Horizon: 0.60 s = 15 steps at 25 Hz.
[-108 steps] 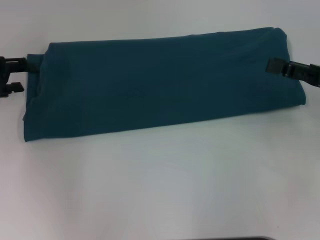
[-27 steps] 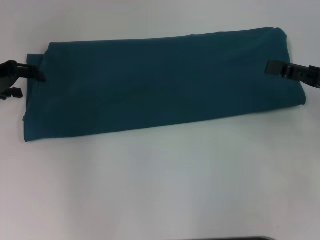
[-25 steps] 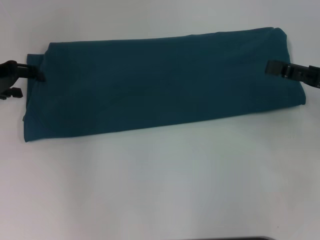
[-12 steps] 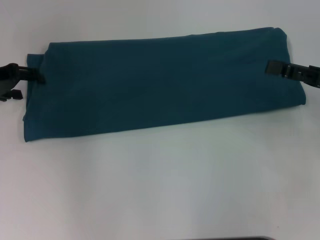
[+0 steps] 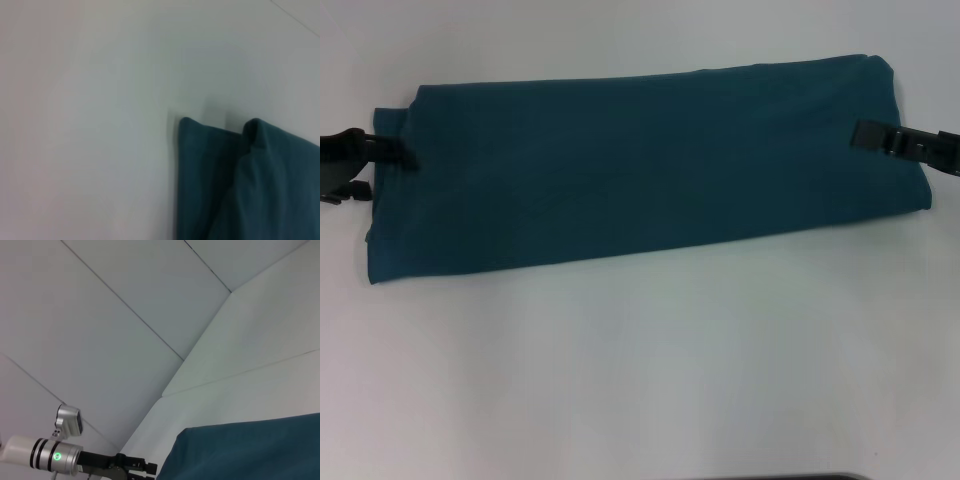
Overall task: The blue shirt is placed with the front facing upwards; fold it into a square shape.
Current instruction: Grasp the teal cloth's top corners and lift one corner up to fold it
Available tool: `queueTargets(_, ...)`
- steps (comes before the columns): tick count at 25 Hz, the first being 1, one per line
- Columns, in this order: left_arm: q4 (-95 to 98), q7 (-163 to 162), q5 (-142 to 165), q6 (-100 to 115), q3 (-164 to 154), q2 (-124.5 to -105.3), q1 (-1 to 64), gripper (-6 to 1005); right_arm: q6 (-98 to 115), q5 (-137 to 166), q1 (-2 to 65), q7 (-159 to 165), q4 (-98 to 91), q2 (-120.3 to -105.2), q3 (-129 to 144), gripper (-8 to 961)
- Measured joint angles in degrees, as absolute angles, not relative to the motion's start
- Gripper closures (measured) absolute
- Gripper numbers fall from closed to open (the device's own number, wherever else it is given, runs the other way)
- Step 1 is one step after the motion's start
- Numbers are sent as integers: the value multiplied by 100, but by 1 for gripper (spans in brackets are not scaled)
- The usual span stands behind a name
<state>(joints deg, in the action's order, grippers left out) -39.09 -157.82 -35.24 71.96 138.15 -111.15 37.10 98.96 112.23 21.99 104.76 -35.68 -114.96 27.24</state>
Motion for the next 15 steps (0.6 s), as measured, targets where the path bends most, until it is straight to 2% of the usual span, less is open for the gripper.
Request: queueTargets(15, -4178, -15758, -3979, 7848, 13885, -11194, 3767, 167, 9896, 11223, 2189, 10492, -3570, -11496, 2728, 10)
